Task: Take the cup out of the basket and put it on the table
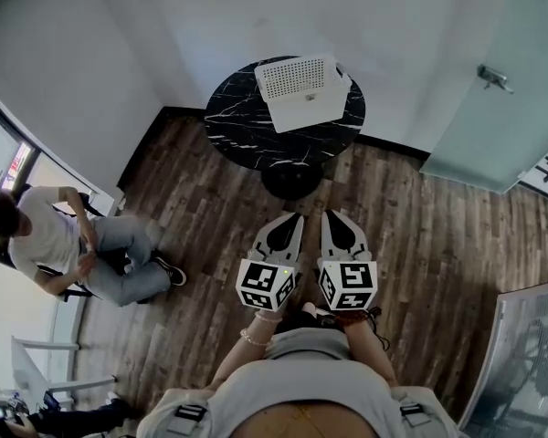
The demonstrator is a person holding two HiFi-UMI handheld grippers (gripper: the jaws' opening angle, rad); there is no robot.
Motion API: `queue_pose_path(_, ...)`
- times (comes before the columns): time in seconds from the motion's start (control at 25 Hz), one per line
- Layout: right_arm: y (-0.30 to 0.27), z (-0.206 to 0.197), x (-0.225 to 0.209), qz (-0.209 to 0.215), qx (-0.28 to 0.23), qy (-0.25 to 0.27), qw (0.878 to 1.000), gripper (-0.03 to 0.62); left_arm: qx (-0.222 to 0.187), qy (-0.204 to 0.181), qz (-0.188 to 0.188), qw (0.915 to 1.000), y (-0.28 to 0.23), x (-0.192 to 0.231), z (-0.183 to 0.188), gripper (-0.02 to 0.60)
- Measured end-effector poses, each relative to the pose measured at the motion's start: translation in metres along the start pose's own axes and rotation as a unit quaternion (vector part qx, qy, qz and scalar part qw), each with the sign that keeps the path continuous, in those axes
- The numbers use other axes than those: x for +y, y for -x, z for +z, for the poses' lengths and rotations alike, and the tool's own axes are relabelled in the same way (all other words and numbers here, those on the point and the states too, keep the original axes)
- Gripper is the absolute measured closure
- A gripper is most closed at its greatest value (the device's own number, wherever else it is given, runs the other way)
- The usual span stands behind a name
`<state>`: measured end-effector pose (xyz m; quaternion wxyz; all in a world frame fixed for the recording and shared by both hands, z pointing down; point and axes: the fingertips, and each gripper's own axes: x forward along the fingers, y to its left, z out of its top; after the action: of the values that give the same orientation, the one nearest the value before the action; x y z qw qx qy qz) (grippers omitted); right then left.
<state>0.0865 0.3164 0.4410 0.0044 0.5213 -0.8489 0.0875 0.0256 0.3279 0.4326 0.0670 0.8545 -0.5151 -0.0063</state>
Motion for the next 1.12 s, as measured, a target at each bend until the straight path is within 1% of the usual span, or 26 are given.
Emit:
queue_pose_path(0.16, 0.001, 0.000, -0.010, -0.007, -0.003, -0.003, 1.000, 0.582, 0.006, 0.000, -0.011, 0.9999, -0.011, -0.007, -0.002, 0.577)
queue_pose_path(0.28, -0.001, 0.001, -0.020, -0.020, -0.005, -0.007, 1.000, 0.582, 0.010, -0.003, -0.021, 0.9997, -0.021, -0.009, -0.003, 0.577)
queue_pose_path(0.56, -0.020, 0.005, -0.042, -0.049, -0.008, -0.009, 0.999, 0.582, 0.011, -0.007, -0.045, 0.9989, -0.052, -0.002, -0.001, 0.577)
queue_pose_path(0.88, -0.072, 0.011, -0.051, -0.062, -0.005, -0.006, 0.998, 0.582, 0.013, -0.007, -0.064, 0.9978, -0.097, 0.034, 0.006, 0.577)
queue_pose_path(1.12, -0.118, 0.017, -0.053, -0.070, -0.008, -0.004, 0.997, 0.582, 0.011, -0.012, -0.071, 0.9973, -0.126, 0.071, 0.015, 0.577)
